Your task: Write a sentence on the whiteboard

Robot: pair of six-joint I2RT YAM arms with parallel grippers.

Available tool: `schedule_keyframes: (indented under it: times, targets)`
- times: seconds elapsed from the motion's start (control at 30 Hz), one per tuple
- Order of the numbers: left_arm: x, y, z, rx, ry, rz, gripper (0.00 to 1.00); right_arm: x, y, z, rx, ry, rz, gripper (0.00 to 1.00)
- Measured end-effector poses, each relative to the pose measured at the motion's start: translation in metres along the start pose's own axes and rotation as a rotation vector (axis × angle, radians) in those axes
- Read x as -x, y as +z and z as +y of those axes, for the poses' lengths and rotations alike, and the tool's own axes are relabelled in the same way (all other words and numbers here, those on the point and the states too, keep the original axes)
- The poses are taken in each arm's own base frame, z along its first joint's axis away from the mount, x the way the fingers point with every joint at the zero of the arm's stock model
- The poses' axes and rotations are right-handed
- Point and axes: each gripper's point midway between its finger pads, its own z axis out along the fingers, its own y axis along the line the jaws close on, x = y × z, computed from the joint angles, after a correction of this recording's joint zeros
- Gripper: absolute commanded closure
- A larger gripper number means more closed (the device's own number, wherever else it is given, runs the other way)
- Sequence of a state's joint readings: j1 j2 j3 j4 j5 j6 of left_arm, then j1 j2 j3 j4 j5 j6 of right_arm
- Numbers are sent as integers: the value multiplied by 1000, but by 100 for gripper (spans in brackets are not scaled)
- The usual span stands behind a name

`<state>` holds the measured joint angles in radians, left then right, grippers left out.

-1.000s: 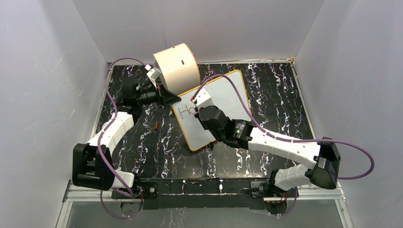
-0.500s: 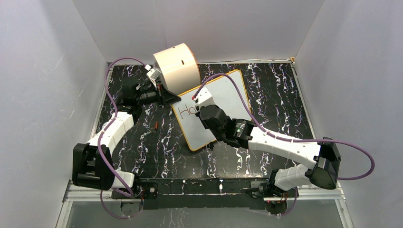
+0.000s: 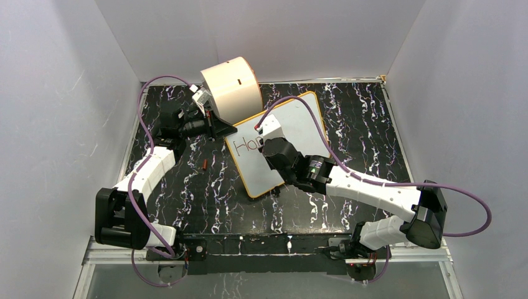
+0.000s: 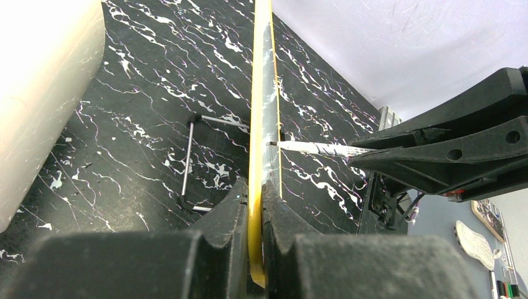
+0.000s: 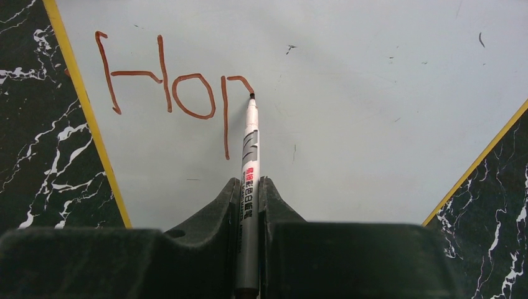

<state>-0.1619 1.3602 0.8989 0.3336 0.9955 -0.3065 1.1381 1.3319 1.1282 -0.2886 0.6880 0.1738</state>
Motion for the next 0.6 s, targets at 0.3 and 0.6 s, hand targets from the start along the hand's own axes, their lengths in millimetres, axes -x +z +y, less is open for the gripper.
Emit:
schedule_keyframes:
  times: [0.3,0.6]
  targets:
    - [0,0,0,1,-1,1,100,-7,-1,4,37,1,21,100]
    - [0,0,1,1,-2,1,100,-12,-3,12,88,-7,42,100]
